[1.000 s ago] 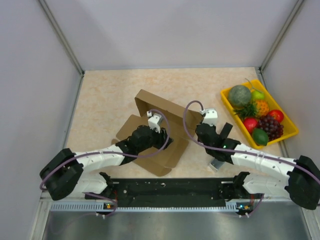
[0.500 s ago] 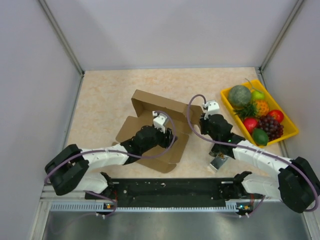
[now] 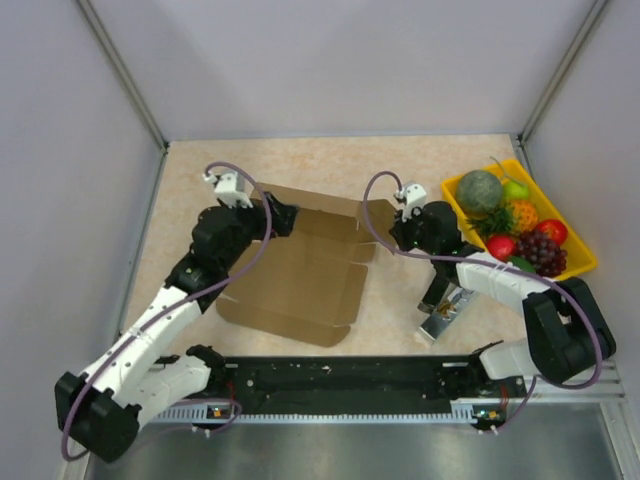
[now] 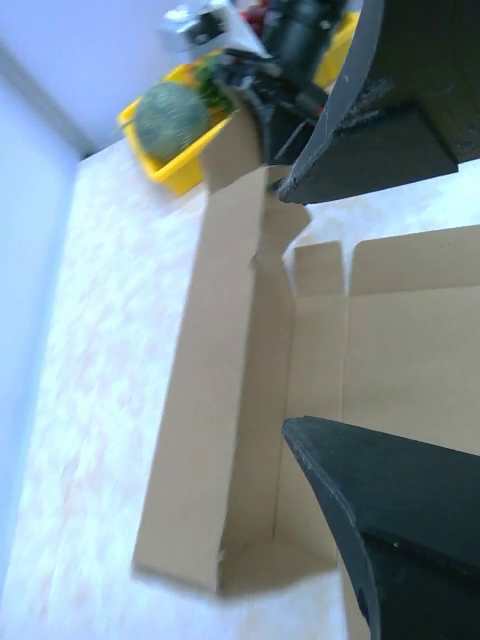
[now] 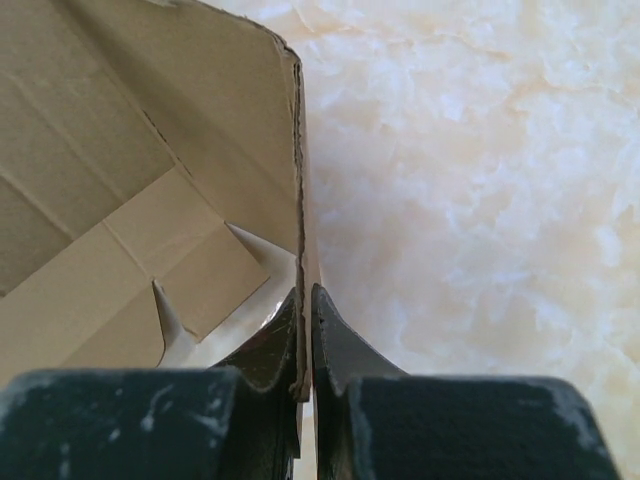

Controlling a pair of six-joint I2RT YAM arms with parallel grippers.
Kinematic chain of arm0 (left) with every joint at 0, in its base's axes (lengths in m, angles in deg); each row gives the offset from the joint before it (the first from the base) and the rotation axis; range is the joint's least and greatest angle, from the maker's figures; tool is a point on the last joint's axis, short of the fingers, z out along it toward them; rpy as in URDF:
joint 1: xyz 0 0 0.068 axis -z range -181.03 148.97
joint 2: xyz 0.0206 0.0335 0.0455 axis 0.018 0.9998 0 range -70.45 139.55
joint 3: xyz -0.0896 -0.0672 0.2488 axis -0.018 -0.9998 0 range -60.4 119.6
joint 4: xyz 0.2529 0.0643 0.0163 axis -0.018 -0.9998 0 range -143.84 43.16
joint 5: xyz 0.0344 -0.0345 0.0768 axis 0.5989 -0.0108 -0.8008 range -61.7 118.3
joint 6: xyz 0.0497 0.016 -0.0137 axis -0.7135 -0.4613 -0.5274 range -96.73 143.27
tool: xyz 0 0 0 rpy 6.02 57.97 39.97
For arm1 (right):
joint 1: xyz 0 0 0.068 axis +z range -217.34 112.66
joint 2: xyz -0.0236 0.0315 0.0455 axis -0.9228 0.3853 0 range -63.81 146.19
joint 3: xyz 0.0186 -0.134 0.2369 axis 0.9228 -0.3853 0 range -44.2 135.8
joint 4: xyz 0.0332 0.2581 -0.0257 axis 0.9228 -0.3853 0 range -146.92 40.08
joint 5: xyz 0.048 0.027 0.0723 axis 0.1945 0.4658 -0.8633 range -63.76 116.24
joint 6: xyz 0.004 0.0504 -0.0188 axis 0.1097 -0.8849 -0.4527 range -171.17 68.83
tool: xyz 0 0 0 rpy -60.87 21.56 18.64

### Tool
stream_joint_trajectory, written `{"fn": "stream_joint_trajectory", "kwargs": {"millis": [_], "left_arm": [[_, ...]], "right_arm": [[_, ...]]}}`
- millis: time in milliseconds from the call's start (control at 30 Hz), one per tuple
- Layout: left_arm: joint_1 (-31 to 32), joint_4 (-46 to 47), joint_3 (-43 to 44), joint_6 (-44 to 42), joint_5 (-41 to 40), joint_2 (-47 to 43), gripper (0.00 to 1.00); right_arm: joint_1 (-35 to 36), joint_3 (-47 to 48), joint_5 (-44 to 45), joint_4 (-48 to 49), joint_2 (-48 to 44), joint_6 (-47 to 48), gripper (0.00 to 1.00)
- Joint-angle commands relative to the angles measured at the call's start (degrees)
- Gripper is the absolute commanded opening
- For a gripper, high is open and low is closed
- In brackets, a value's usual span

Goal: Fold the paper box

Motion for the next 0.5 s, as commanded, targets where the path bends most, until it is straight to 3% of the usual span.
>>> {"fn": "stream_joint_trajectory", "kwargs": {"millis": [0,67,200,433,467], "left_arm": [[-8.74,-10.51,6.18,0.43,3.1,-2.12,0.98],[-12.0,-12.53,8.82,1.03,4.15,0.51,0.99],[-21.58,-10.45,11.11,3.5,17.21,7.71,0.99],[-26.26,-9.55,18.05,-0.71,21.2,19.66,0.95],[-26.52,-9.73,18.67,-1.07,21.81,21.07,0.9]], "right_arm": [[-2.34,5.56,-7.99,-1.66,2.31,4.58,0.0],[-3.22,6.44,-9.4,-2.28,3.62,5.63,0.0],[-4.62,8.55,-10.72,-3.51,5.29,8.27,0.0],[-5.68,11.72,-13.54,-4.65,7.49,8.54,0.0],[-5.68,12.07,-13.28,-4.83,7.76,8.54,0.0]]}}
